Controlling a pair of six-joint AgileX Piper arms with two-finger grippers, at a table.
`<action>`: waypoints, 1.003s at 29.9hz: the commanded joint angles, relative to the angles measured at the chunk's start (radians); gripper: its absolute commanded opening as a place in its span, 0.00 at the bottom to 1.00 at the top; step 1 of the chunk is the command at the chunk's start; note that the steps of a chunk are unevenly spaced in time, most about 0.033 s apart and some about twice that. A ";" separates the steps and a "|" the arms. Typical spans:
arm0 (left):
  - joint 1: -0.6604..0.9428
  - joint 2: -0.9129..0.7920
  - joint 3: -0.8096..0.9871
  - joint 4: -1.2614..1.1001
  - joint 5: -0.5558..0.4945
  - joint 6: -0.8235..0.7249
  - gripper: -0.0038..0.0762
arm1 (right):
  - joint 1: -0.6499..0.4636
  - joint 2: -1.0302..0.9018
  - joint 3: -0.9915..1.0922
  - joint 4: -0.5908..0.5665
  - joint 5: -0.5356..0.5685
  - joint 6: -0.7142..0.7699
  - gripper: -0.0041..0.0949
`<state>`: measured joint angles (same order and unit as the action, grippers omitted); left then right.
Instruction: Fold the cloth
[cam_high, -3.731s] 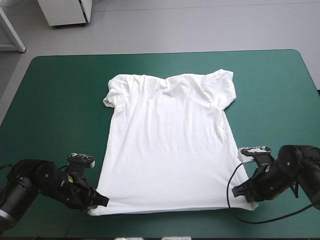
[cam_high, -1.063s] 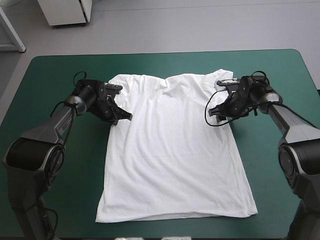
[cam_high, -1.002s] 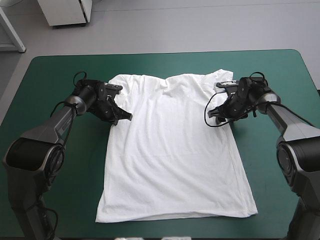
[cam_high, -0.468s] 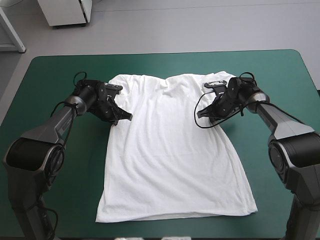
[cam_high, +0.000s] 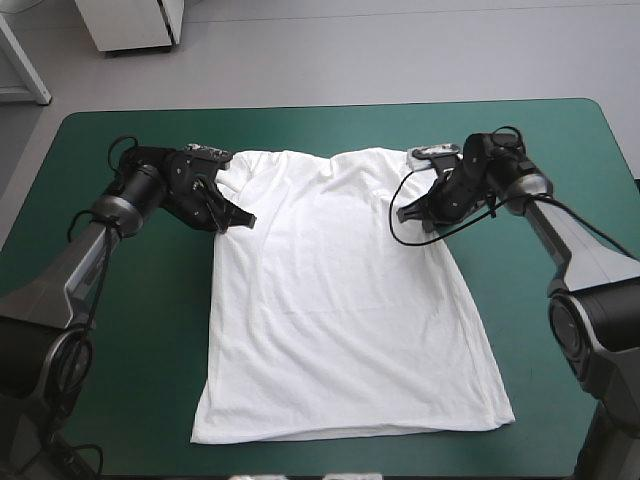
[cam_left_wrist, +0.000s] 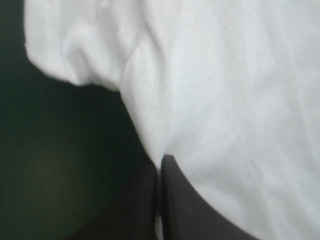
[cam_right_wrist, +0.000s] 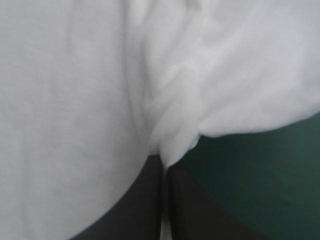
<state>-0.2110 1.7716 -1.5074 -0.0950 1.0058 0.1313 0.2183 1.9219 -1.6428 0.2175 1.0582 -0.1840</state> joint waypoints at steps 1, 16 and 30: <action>-0.004 -0.142 -0.057 -0.008 -0.002 0.004 0.04 | -0.032 -0.150 -0.064 0.003 0.017 0.006 0.03; -0.004 -0.298 -0.499 -0.077 0.044 0.036 0.04 | -0.039 -0.367 -0.392 -0.035 0.022 0.076 0.03; -0.004 -0.216 -0.557 -0.106 -0.254 0.078 0.04 | -0.063 -0.291 -0.536 -0.089 -0.171 0.098 0.03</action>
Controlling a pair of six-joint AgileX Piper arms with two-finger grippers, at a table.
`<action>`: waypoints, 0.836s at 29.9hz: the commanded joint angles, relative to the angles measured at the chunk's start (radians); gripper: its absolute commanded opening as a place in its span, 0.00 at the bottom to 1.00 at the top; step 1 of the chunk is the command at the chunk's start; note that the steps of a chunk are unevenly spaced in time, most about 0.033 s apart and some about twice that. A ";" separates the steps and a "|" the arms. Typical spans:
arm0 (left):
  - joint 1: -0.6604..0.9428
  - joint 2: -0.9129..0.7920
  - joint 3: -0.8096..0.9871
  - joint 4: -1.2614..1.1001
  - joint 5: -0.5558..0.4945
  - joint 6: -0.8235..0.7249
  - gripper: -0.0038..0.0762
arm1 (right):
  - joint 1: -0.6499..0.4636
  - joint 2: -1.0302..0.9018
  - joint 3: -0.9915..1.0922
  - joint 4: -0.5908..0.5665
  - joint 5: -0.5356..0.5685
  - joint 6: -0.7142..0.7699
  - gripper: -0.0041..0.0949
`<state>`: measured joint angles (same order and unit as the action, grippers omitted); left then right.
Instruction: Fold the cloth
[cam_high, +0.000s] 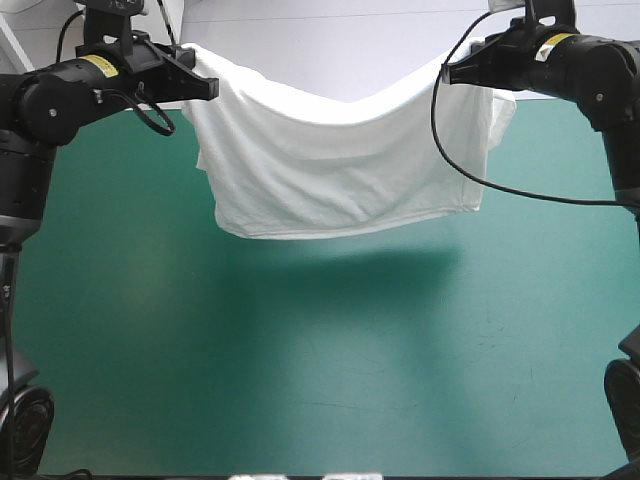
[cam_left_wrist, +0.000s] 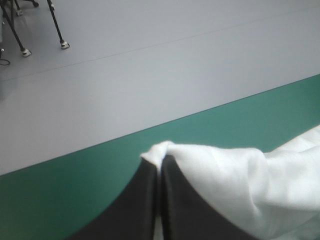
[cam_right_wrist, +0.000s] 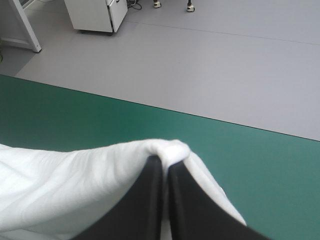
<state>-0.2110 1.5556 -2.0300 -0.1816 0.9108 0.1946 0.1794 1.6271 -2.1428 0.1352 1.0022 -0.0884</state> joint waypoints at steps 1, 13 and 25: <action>-0.004 0.018 -0.044 -0.019 -0.185 0.015 0.04 | -0.036 0.021 -0.036 0.006 -0.137 0.003 0.03; -0.004 0.345 -0.477 -0.019 -0.266 0.037 0.04 | -0.175 0.243 -0.289 0.199 -0.247 -0.069 0.03; 0.005 0.433 -0.530 -0.074 -0.030 0.033 0.04 | -0.179 0.296 -0.242 0.234 -0.082 -0.076 0.03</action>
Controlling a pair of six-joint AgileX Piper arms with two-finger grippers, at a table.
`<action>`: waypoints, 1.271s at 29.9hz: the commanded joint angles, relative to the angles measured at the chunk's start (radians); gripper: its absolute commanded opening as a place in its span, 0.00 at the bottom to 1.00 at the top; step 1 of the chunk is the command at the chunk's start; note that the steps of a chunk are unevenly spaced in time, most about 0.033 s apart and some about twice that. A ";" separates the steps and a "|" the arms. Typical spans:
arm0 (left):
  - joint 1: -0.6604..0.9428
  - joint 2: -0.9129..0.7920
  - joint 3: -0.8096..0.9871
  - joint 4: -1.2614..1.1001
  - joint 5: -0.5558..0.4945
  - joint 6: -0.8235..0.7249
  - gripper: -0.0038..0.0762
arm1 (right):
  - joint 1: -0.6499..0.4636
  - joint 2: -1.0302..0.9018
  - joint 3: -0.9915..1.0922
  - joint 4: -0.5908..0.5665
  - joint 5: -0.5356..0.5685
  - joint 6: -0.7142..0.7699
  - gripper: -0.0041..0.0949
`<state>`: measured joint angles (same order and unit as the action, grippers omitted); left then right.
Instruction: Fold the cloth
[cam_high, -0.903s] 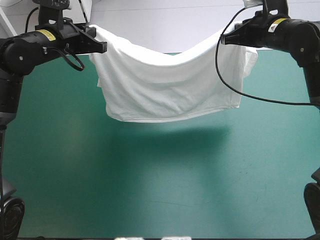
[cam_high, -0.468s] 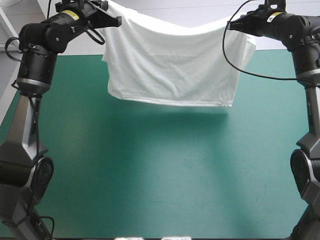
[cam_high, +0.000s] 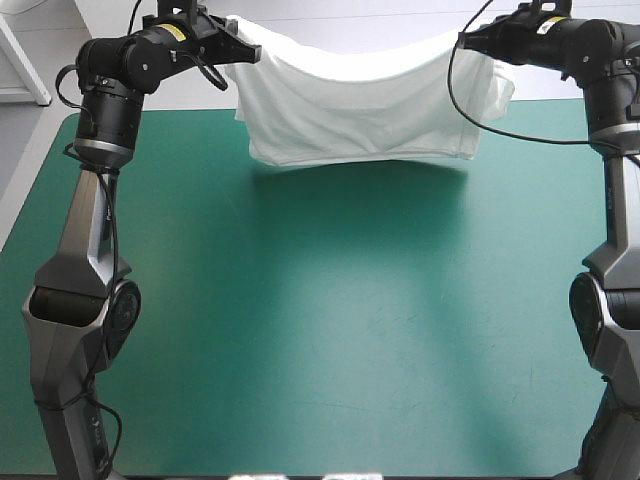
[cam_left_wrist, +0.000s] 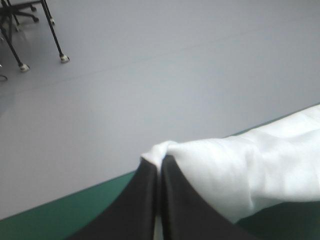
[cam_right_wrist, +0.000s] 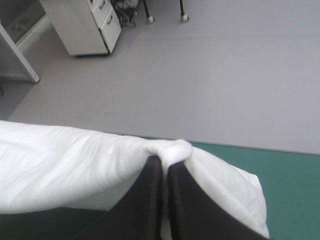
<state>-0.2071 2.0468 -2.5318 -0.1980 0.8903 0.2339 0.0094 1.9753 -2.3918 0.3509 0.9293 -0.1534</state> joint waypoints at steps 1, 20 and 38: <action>0.001 -0.058 -0.021 -0.073 0.037 -0.007 0.04 | -0.009 -0.055 0.020 0.021 0.024 -0.011 0.03; 0.001 -0.245 0.404 -0.188 0.400 -0.115 0.04 | 0.004 -0.292 0.544 0.051 0.269 -0.013 0.03; -0.071 -0.610 1.215 -0.157 0.398 -0.087 0.04 | 0.154 -0.458 1.117 -0.104 0.318 0.017 0.03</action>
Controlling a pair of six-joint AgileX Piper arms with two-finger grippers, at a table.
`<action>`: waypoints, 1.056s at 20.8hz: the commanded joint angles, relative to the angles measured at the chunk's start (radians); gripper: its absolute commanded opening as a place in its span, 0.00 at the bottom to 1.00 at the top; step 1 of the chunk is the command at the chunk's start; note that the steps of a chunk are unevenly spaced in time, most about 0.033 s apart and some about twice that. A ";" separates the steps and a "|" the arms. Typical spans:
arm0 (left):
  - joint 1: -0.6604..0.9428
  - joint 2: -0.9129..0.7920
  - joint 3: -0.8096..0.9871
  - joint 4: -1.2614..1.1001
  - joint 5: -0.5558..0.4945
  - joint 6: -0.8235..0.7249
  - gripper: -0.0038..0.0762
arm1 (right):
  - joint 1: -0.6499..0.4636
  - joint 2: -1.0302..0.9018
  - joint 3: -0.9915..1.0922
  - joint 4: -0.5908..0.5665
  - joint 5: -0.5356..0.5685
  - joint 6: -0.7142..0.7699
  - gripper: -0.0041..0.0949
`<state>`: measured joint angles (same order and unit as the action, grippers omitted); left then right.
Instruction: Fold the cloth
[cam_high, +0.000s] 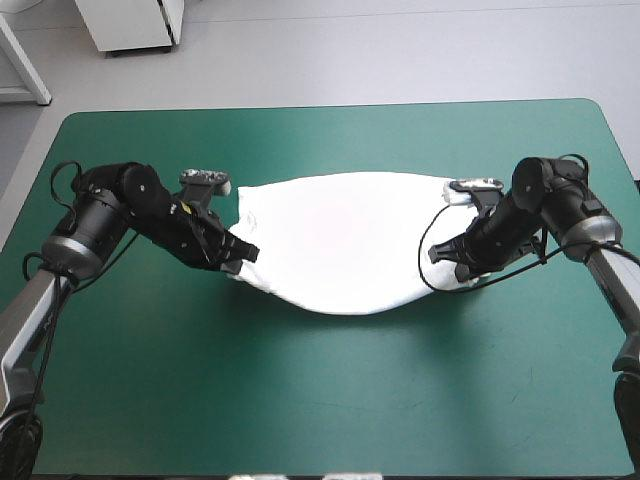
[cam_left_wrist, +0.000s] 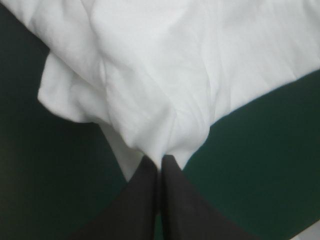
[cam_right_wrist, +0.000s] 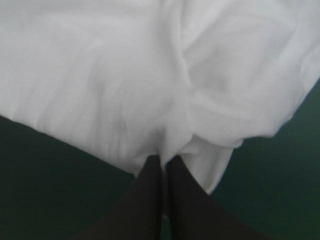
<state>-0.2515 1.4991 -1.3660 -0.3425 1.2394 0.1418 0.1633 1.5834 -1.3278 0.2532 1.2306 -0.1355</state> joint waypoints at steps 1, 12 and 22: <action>-0.034 -0.066 0.079 -0.005 0.049 0.005 0.04 | 0.000 -0.075 0.080 -0.006 0.017 -0.001 0.03; -0.055 -0.083 0.229 0.022 0.050 0.008 0.33 | 0.000 -0.159 0.203 0.018 0.017 -0.039 0.42; -0.053 -0.288 -0.058 0.099 -0.137 -0.018 0.59 | -0.002 -0.304 0.053 -0.358 -0.033 0.182 0.61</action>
<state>-0.3001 1.2539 -1.2950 -0.2463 1.2067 0.1379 0.1633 1.3073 -1.2058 -0.0297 1.2330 0.0000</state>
